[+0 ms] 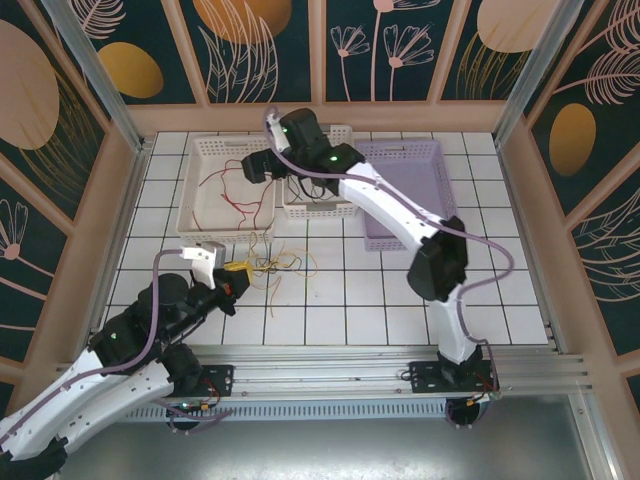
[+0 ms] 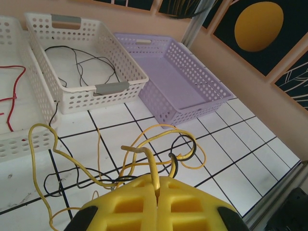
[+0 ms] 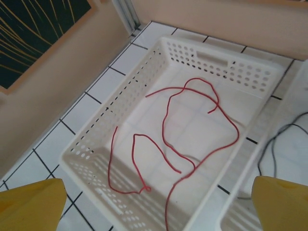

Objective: Untangle the cables

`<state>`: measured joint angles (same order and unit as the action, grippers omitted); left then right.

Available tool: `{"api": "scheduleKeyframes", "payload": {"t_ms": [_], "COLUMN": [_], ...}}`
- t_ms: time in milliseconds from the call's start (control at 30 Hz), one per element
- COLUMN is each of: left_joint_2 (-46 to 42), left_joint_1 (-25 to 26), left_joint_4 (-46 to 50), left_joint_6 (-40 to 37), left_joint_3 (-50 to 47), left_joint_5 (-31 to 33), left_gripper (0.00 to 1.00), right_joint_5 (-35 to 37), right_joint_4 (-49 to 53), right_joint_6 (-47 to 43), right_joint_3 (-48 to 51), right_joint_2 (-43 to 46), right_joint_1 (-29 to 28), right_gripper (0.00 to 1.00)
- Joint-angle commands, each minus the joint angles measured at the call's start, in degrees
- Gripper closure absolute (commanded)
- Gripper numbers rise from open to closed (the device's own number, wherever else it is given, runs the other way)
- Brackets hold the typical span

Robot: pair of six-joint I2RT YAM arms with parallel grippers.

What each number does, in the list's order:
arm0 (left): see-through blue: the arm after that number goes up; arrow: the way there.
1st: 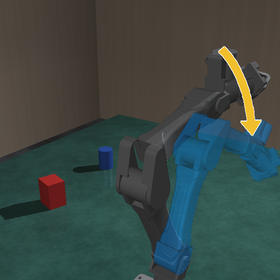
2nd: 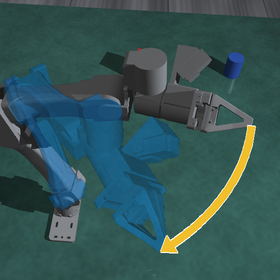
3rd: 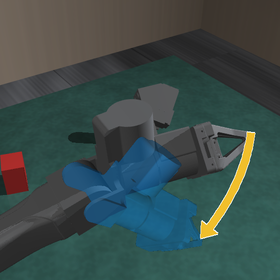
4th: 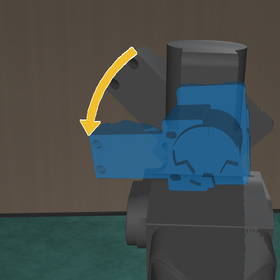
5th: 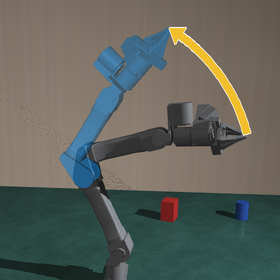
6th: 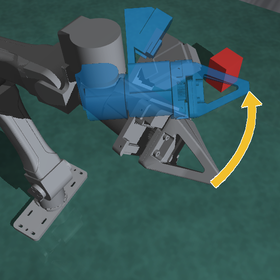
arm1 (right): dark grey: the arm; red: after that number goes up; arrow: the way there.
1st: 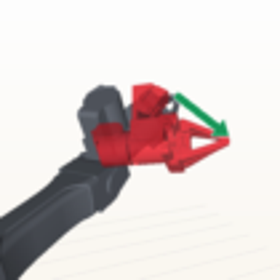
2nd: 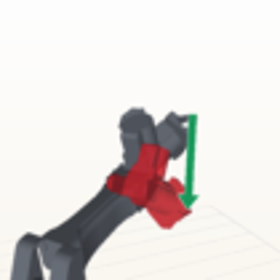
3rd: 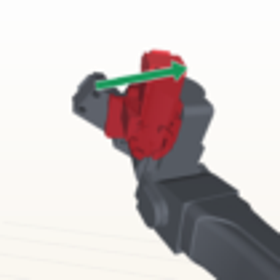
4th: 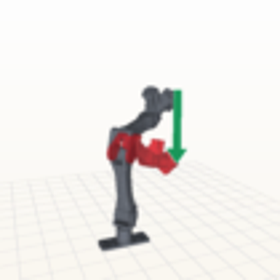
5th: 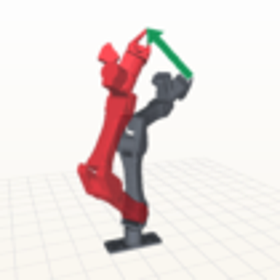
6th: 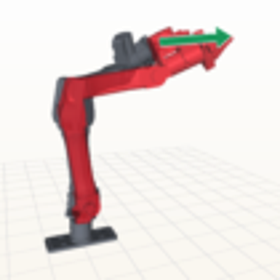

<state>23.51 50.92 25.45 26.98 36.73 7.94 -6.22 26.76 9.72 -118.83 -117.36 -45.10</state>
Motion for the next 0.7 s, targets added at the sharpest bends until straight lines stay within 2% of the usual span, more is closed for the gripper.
{"api": "scheduleKeyframes", "payload": {"t_ms": [0, 267, 433, 533, 667], "left_joint_2": [0.68, 1.11, 1.28, 2.13, 3.61], "left_joint_1": [-0.22, -0.23, -0.24, -0.23, -0.29], "left_joint_4": [-2.44, -2.84, -11.62, -17.09, -24.17], "left_joint_6": [-0.96, 2.89, 10.06, 13.61, 17.92], "left_joint_3": [-0.14, -0.47, -6.23, -8.20, -8.86], "left_joint_5": [0.32, 2.94, 1.79, 2.51, 2.87], "left_gripper": [1.00, 1.00, 1.00, 1.00, 1.00], "right_joint_5": [2.30, 2.12, 3.29, 6.80, 4.98], "right_joint_4": [-6.41, -16.38, -21.61, -22.48, -25.11], "right_joint_6": [0.59, 6.26, 9.70, 13.64, 16.56], "right_joint_3": [8.23, 36.22, 54.33, 63.48, 74.84], "right_joint_2": [9.77, 33.38, 49.95, 59.02, 69.96], "right_joint_1": [0.19, 1.91, 2.61, 2.86, 3.17], "right_gripper": [0.01, 0.01, 0.01, 0.01, 0.01]}}
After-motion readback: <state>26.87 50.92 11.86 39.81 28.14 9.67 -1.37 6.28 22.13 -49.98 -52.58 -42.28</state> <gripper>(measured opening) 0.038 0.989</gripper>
